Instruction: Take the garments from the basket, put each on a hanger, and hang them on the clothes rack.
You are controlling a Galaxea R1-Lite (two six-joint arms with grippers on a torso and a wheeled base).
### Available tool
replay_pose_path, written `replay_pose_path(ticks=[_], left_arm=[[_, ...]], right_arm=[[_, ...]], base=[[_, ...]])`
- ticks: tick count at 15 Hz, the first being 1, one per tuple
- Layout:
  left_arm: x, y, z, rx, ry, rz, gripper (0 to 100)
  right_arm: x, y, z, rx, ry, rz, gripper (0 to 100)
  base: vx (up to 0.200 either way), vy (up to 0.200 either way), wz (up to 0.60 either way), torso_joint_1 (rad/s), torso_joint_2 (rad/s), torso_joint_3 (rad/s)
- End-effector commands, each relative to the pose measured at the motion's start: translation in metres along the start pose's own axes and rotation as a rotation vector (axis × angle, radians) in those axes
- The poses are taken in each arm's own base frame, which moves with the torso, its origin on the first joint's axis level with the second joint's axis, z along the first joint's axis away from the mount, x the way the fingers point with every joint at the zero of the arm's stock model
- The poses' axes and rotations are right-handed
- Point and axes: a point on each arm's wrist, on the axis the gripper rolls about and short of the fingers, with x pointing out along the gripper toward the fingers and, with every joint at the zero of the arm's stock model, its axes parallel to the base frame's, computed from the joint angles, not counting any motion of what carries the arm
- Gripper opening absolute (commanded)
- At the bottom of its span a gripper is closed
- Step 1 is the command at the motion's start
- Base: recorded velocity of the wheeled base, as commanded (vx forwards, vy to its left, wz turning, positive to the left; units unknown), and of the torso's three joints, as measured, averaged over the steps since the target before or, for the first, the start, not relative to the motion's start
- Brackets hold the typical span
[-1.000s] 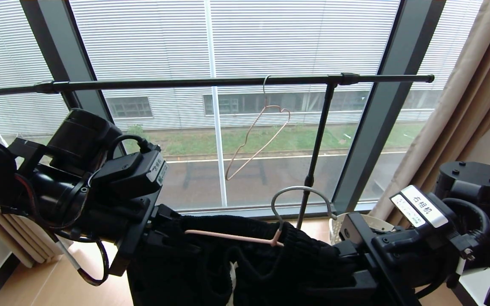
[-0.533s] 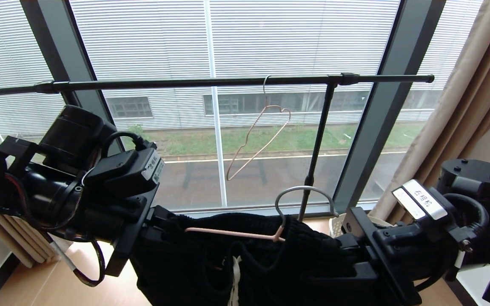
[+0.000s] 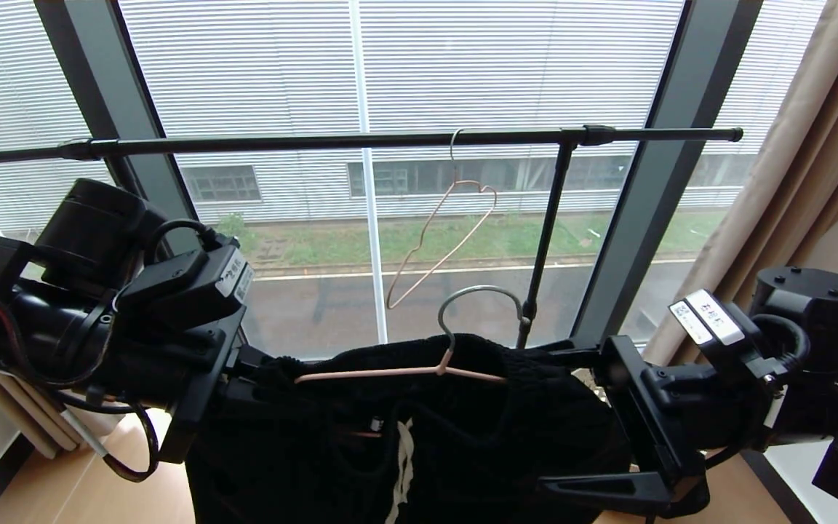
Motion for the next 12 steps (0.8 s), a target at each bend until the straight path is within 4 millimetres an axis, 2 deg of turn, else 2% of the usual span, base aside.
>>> replay_pose_path(ticks=[1,7,8,12], left_arm=[[-0.009,0.001,0.001,-0.003,-0.006,0.037,0],[-0.027,0.000,0.000,-0.035,-0.011,0.105,0],[-0.038,0.003,-0.004,-0.055,-0.015,0.151,0],[-0.055,-0.004,-0.001,-0.044,-0.038,0.205,0]], right_arm=[[-0.004,-0.006,-0.002,0.003,0.002,-0.024,100],[-0.011,-0.016,-0.005,-0.007,0.001,-0.067,100],[-0.011,-0.017,-0.006,-0.010,0.000,-0.071,100],[-0.014,-0.042,-0.023,0.035,0.021,-0.121,100]], base=[[0.000,0.000,0.00,0.000,0.00,0.000],[0.000,0.000,0.00,0.000,0.00,0.000],[0.000,0.000,0.00,0.000,0.00,0.000],[0.000,0.000,0.00,0.000,0.00,0.000]])
